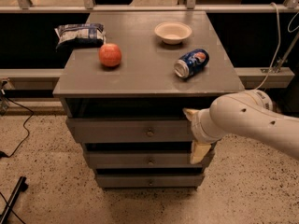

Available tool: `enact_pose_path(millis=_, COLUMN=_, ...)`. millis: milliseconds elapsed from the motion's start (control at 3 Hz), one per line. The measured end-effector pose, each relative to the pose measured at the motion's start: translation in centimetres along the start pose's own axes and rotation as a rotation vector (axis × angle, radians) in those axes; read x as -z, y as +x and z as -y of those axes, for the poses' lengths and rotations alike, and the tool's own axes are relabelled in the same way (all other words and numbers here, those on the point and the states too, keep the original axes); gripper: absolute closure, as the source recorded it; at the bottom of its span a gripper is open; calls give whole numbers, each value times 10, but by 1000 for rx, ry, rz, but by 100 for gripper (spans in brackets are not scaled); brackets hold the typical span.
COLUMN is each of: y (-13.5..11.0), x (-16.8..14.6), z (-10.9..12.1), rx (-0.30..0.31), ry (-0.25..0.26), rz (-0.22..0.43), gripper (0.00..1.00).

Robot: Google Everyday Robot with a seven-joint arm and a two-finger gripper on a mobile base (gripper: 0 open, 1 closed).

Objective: Open top drawer

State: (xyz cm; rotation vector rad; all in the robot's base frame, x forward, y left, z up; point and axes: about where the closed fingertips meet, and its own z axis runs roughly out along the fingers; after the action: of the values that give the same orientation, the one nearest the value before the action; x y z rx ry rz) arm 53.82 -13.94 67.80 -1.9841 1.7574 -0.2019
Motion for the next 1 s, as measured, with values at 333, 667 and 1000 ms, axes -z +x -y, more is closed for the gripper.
enact_pose_path(millis=333, y=18, x=-20, z=8, rx=-13, ry=-31, rz=-15, gripper=0)
enact_pose_path(millis=667, y=34, x=-40, z=19, rx=-39, ry=-53, rz=-31, gripper=4)
enact_pose_path(millis=1000, y=39, x=-49, z=27, rx=-53, ry=-54, rz=-33, gripper=14)
